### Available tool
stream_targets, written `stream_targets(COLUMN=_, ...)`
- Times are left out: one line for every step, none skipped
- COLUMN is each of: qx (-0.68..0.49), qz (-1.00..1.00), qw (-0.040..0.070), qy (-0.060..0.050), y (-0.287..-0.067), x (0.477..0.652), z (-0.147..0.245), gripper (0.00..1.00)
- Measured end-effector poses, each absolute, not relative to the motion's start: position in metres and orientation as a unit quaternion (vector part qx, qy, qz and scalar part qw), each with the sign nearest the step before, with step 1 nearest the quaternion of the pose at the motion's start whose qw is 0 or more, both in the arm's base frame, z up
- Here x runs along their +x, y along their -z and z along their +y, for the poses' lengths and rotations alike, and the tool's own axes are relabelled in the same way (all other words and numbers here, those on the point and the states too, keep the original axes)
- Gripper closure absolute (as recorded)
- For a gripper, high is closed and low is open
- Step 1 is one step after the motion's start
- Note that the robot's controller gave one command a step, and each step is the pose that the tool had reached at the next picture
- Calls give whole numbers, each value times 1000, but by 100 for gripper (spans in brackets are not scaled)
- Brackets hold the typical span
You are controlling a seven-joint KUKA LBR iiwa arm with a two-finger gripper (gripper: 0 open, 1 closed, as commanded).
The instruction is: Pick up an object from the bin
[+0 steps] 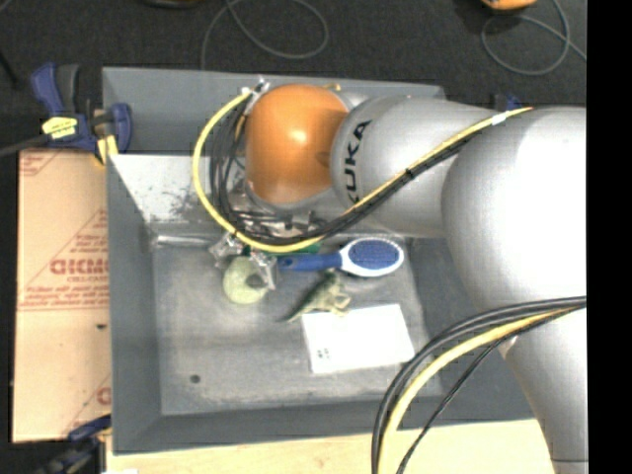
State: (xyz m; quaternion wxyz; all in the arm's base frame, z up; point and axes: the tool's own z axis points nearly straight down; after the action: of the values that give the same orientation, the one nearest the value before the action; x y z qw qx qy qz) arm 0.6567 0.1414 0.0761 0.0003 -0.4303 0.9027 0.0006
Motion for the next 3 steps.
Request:
stream_targets(qx=-430, qz=903, qw=0, qy=-1, y=-76, x=657, z=141, gripper=100)
stream_targets(qx=-427, qz=904, qw=4, qy=0, y=-120, x=659, z=141, gripper=100)
stream_targets(qx=-426, qz=905, qw=1, qy=-1, y=-90, x=657, z=140, gripper=100)
